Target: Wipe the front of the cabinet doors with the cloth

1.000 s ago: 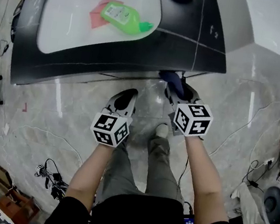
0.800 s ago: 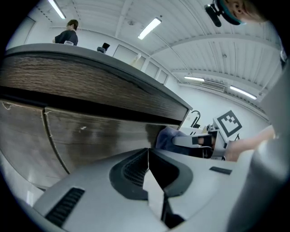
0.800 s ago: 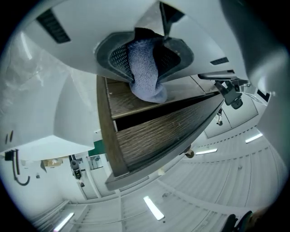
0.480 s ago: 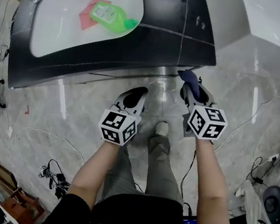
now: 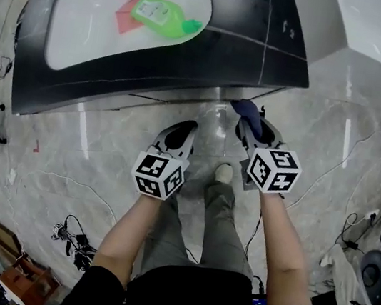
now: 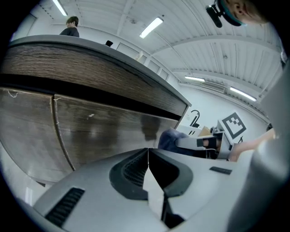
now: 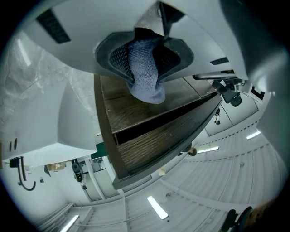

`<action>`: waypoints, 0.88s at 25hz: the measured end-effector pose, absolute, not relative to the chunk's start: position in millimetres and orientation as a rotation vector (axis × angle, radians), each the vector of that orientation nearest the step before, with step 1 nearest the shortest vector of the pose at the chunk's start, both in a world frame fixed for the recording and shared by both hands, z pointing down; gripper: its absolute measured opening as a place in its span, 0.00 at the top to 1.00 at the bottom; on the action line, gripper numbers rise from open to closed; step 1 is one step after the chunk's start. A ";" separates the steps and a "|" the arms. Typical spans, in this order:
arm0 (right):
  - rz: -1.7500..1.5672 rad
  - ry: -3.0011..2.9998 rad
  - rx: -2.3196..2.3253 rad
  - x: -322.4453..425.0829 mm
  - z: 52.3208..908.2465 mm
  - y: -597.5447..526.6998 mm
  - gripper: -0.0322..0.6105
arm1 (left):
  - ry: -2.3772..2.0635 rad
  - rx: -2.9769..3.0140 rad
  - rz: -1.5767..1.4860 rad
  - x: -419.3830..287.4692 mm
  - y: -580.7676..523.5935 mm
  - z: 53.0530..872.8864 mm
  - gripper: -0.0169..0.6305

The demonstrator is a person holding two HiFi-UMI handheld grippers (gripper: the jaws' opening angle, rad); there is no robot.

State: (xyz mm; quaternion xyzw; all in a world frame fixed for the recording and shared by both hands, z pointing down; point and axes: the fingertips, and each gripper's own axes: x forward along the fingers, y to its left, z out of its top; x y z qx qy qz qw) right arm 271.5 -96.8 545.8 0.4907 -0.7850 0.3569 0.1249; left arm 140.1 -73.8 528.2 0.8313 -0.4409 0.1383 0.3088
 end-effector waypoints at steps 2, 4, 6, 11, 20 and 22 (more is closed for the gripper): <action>1.042 -2.300 1.394 252.1 547.5 -93.2 0.76 | -1.180 2.183 0.363 126.1 -70.5 530.7 0.96; 1.043 -2.310 1.359 232.2 549.8 -89.4 0.76 | -1.200 2.167 0.357 110.7 -67.7 532.2 0.96; 1.046 -2.318 1.323 211.8 552.2 -85.4 0.76 | -1.221 2.152 0.348 95.0 -64.6 532.3 0.96; 1.040 -2.346 1.227 160.6 555.9 -78.2 0.76 | -1.267 2.125 0.342 55.5 -55.3 532.7 0.96; 1.022 -2.372 1.080 82.3 570.1 -75.6 0.76 | -1.367 2.047 0.329 -18.0 -42.5 543.6 0.96; 1.015 -2.373 1.056 68.5 573.5 -77.6 0.76 | -1.384 2.030 0.326 -31.6 -40.6 545.9 0.96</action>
